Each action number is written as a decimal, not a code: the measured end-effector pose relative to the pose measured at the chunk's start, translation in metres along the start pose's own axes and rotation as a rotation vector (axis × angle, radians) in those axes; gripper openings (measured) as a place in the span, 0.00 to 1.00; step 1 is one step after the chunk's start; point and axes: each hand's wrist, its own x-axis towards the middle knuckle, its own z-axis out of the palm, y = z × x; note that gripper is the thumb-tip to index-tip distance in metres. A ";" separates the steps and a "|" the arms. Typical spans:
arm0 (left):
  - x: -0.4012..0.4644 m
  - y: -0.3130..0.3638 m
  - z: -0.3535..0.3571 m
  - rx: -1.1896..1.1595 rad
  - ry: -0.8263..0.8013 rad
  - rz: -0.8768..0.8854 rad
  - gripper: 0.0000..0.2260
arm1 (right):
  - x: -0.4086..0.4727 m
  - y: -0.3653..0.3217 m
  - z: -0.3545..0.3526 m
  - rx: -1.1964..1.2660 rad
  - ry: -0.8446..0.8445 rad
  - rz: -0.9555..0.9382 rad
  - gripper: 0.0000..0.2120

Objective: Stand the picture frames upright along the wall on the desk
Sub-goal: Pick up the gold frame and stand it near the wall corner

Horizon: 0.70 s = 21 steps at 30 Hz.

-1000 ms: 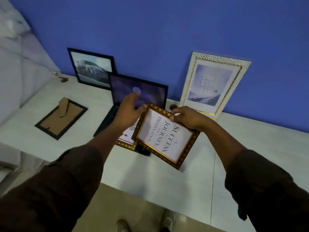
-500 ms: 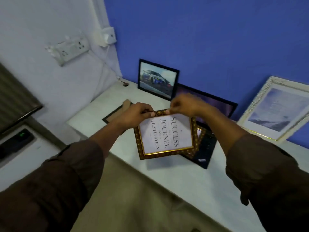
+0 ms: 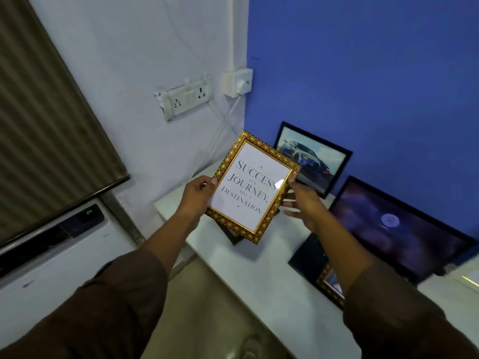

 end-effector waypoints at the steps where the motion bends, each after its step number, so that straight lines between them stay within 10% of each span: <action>1: 0.010 0.000 0.000 -0.015 0.010 -0.014 0.11 | 0.008 -0.001 0.010 0.027 -0.049 -0.009 0.18; 21: 0.216 -0.053 -0.034 0.373 0.007 -0.074 0.05 | 0.233 -0.080 0.104 -0.590 -0.047 -0.272 0.17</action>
